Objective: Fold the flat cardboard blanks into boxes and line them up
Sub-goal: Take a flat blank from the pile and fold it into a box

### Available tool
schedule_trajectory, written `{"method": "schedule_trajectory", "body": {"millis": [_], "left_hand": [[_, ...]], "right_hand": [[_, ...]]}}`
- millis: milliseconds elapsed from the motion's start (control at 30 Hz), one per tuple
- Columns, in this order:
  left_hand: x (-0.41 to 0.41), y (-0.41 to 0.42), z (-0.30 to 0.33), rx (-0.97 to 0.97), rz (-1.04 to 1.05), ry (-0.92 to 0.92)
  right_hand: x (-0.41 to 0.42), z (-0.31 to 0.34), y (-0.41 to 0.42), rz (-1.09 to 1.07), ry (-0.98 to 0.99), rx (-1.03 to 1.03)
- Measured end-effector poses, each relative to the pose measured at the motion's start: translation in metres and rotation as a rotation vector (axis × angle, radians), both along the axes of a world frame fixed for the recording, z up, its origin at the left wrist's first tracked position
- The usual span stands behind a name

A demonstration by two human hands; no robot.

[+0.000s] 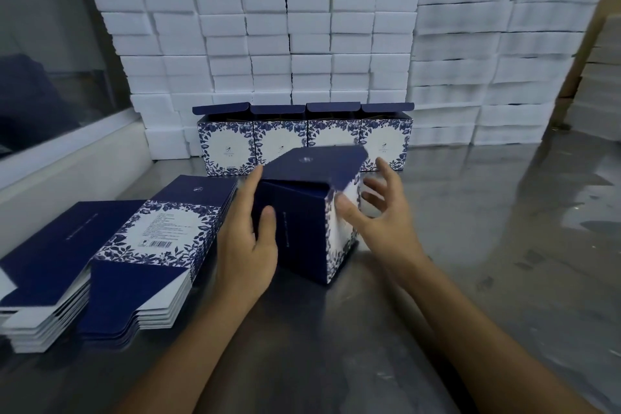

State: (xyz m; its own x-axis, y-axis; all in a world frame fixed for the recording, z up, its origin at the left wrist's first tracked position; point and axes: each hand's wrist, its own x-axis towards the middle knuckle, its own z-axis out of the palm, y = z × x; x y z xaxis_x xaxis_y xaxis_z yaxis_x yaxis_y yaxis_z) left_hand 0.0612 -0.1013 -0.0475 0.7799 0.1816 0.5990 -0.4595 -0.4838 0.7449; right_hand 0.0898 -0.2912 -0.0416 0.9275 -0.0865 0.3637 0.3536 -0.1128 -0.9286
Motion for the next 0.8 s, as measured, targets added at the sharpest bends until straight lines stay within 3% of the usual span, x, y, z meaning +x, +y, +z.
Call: {"method": "schedule_trajectory", "body": {"millis": [133,367,467,633,800], "left_hand": [[0.001,-0.002,-0.001,-0.021,-0.067,-0.021],[-0.002,-0.005,0.001,-0.068,-0.209,-0.008],[-0.004,-0.006,0.004,-0.115,-0.141,-0.029],[-0.003,-0.005,0.003,0.108,-0.045,-0.113],[-0.003,-0.005,0.003,0.141,-0.023,-0.133]], "right_hand": [[0.0,-0.003,0.005,0.038,-0.017,-0.024],[-0.013,0.003,0.013,0.046,-0.277,-0.223],[-0.017,0.008,0.019,-0.001,-0.328,-0.175],[-0.017,0.012,0.018,-0.112,-0.34,-0.172],[-0.017,0.013,0.015,-0.153,-0.335,-0.23]]}}
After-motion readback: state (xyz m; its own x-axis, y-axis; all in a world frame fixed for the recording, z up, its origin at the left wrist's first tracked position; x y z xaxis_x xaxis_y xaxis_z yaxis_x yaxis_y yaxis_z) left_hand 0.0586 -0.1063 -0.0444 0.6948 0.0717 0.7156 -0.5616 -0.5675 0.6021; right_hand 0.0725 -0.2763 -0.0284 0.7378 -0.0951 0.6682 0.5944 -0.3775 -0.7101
